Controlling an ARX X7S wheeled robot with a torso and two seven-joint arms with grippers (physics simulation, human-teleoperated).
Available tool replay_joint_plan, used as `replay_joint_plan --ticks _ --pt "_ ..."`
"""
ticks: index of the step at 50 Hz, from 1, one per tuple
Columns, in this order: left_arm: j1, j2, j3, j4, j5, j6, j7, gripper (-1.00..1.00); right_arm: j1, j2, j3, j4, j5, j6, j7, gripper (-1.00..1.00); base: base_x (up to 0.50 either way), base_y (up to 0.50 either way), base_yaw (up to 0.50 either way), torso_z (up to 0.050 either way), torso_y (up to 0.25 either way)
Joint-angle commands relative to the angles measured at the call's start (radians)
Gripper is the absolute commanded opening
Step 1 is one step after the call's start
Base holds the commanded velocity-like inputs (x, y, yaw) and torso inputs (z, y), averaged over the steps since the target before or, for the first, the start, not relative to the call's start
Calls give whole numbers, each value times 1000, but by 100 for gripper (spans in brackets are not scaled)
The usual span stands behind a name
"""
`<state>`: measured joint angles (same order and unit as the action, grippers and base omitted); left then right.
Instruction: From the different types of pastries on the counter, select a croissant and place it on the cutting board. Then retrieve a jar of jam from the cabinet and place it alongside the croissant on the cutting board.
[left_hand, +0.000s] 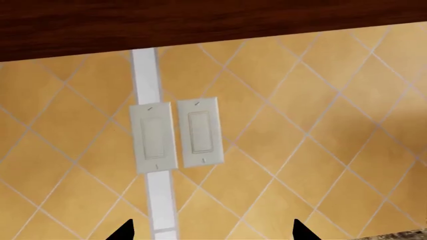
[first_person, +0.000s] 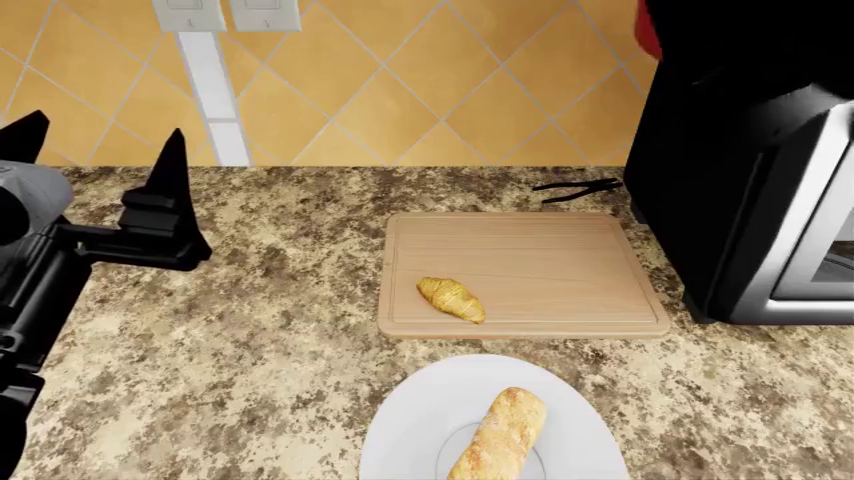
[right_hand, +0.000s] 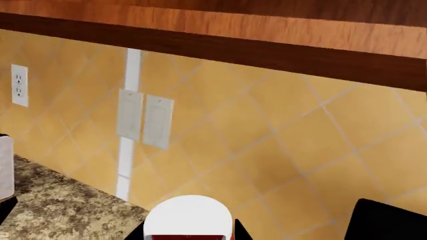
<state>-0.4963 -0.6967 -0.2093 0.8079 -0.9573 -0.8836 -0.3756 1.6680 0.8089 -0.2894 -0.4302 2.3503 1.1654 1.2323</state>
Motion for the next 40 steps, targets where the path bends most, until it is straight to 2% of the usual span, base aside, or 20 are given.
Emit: replay_joint_plan --ticks 1,12,27,33,40 --pt "19 10 10 -1 1 6 -2 100 -154 -48 73 -20 -144 14 -94 -100 0 0 0 0 0" --pt "28 10 16 -12 15 21 7 100 -257 -96 37 1 -234 11 -106 -100 0 0 1 0 0" --pt "18 5 17 -11 2 17 -1 100 -361 -116 68 55 -376 7 -202 -100 -1 0 2 0 0" --pt "21 4 16 -12 2 20 -1 100 -386 -150 87 43 -488 15 -307 -100 -2 0 2 0 0" --pt "26 4 18 -14 5 26 2 100 -509 -170 113 -17 -658 8 -515 -100 0 0 2 0 0"
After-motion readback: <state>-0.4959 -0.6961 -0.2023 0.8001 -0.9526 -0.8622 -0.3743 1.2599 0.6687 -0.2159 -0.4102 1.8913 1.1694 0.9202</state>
